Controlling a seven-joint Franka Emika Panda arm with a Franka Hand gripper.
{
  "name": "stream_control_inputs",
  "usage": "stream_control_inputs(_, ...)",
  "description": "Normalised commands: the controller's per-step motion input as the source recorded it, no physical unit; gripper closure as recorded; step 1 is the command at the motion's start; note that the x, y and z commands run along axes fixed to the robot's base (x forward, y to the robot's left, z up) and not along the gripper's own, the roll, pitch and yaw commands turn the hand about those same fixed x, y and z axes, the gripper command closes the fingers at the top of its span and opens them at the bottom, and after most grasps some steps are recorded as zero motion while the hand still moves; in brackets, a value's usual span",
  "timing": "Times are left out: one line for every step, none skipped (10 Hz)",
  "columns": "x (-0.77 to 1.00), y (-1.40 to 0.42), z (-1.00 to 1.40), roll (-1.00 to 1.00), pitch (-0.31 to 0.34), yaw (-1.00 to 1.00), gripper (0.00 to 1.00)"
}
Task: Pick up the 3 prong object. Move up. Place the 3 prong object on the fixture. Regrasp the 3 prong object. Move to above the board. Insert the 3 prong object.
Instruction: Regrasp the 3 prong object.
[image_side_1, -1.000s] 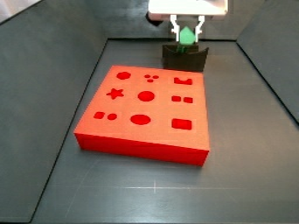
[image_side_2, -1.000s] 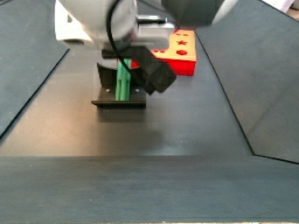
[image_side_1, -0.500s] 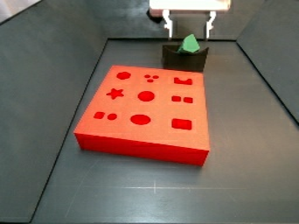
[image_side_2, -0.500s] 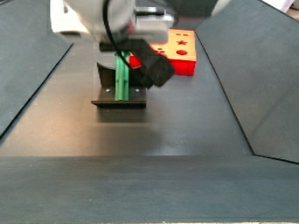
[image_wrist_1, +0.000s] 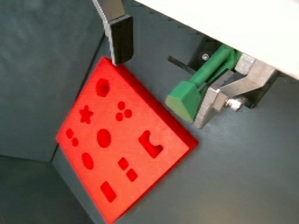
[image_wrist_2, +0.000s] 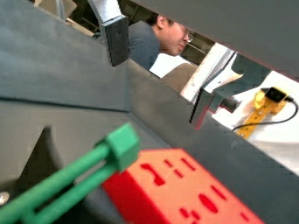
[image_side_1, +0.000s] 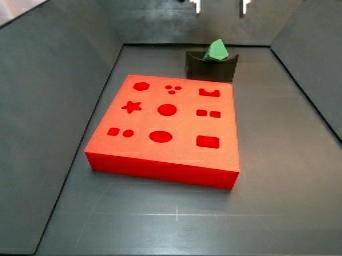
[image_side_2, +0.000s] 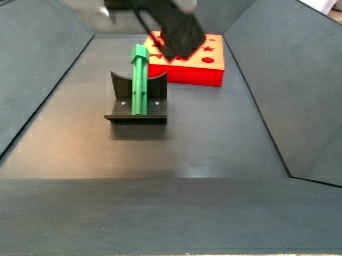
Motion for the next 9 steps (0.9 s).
stream_control_inputs(-0.02,0.01,0.27,0.04,0.047,-0.02,0.0)
stream_control_inputs(0.15,-0.8,0.82,1.0,0.052,0.04,0.0)
stream_control_inputs(0.14,-0.75,0.72,1.0,0.052,0.04,0.0)
stream_control_inputs(0.07,-0.6,0.57,1.0,0.049,0.04,0.0)
stream_control_inputs(0.03,-0.47,0.44,1.0,0.047,0.04,0.0)
stream_control_inputs(-0.01,-0.13,0.08,1.0,0.042,0.04,0.0)
stream_control_inputs(-0.01,-0.05,0.0,1.0,0.042,0.04,0.0)
stream_control_inputs(0.0,-0.01,0.0,1.0,0.042,0.04,0.0)
stream_control_inputs(-0.01,-0.03,0.02,1.0,0.04,0.04,0.0)
